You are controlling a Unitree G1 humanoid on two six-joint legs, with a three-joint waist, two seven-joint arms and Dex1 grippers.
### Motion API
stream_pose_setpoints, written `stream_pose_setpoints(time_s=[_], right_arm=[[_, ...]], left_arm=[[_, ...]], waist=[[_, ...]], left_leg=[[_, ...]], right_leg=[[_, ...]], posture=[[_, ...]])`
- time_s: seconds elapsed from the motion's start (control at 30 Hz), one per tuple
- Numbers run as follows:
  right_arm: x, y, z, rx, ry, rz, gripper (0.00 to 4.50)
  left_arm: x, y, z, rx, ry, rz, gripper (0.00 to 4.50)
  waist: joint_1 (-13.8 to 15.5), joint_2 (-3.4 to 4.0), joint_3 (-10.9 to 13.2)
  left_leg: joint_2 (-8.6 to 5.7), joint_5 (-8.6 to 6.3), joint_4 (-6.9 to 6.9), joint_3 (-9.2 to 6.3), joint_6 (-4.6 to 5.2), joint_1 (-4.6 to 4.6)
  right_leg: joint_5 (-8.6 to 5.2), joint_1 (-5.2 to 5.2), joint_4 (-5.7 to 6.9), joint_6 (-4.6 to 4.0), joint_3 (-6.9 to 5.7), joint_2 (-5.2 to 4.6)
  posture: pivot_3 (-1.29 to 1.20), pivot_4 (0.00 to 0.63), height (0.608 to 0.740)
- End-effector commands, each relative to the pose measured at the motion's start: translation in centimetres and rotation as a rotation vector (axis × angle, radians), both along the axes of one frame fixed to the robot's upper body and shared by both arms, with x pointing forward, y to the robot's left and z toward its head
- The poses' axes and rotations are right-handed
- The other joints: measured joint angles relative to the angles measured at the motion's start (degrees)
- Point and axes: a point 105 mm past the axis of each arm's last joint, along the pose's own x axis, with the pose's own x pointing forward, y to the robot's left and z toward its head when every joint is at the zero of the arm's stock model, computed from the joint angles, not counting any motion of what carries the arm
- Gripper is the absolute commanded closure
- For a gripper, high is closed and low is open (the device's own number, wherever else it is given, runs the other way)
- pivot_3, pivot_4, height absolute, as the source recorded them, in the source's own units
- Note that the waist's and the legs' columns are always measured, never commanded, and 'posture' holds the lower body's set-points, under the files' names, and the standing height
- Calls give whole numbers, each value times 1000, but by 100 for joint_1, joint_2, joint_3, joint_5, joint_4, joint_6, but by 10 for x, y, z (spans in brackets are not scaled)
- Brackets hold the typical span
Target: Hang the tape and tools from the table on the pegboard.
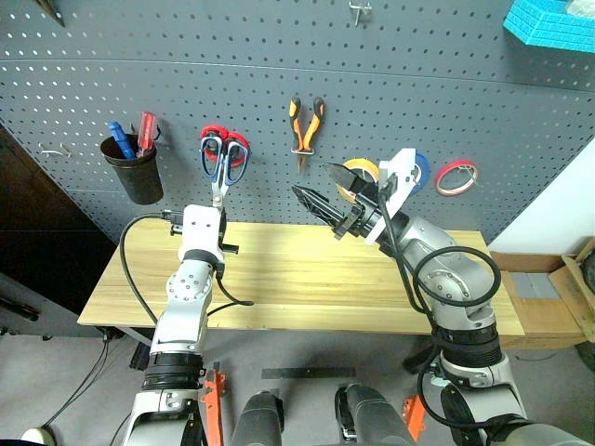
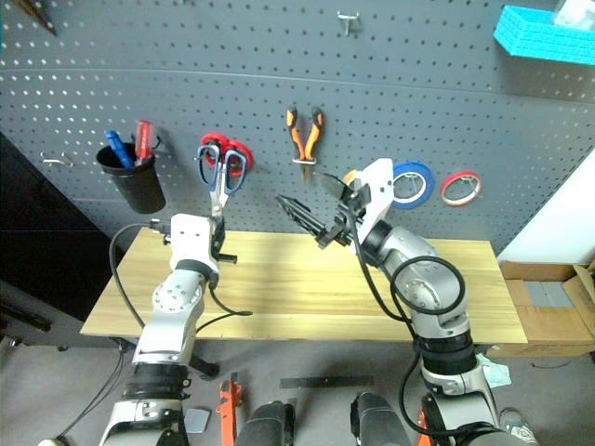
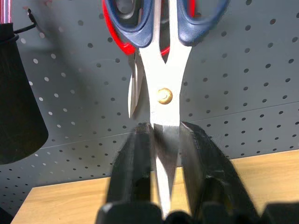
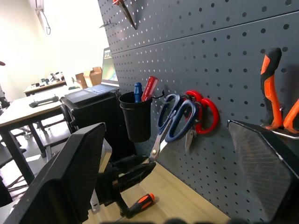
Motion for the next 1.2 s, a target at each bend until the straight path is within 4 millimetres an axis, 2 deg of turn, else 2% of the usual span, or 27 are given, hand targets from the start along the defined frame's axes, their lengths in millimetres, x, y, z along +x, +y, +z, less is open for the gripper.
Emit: stream_pose_setpoints(time_s=[0.03,0.23,0.43,0.63,0.8,0.9,1.0,1.2], right_arm=[[-7,-1,11,4,-61,0,0],[-8,-2,11,-1,-64,1,0],[-12,0,8,-31,-64,22,0],[-15,11,-12,-142,-30,36,0],[-20,35,-29,-247,-27,80,0],[-22,48,-39,-313,-25,107,0],[-23,58,-44,-340,-26,121,0],[-19,58,-47,-357,-2,92,0]], left_arm=[[1,-8,18,14,-72,-25,2058],[-5,-4,18,20,-73,-9,44],[-27,13,9,16,-33,56,44],[-56,42,-6,-17,61,174,44],[-70,72,-26,-63,217,248,44],[-73,87,-35,-104,294,267,44],[-69,100,-32,-94,339,253,44],[-56,112,-25,-57,401,221,44]], waist=[[-1,0,-2],[-5,0,-8],[-20,2,-18],[-20,5,-16],[-3,25,18],[0,41,79],[11,46,244],[71,64,592]], left_leg=[[0,0,0,0,0,0],[0,0,2,1,0,3],[4,0,0,3,0,4],[12,0,0,3,1,13],[17,7,-1,-2,13,29],[17,11,-2,-2,19,39],[22,12,-5,-5,21,55],[75,16,-4,3,25,38]], right_leg=[[0,0,0,0,0,0],[3,0,3,-4,1,4],[3,0,3,-5,5,6],[-8,1,6,9,6,12],[-18,12,10,-18,0,18],[-28,17,13,-35,1,18],[-30,27,14,-38,0,18],[-30,3,14,-38,0,17]], posture=[[2,106,740],[5,105,740],[16,117,740],[47,156,740],[71,217,740],[75,248,740],[75,297,740],[71,363,740]])
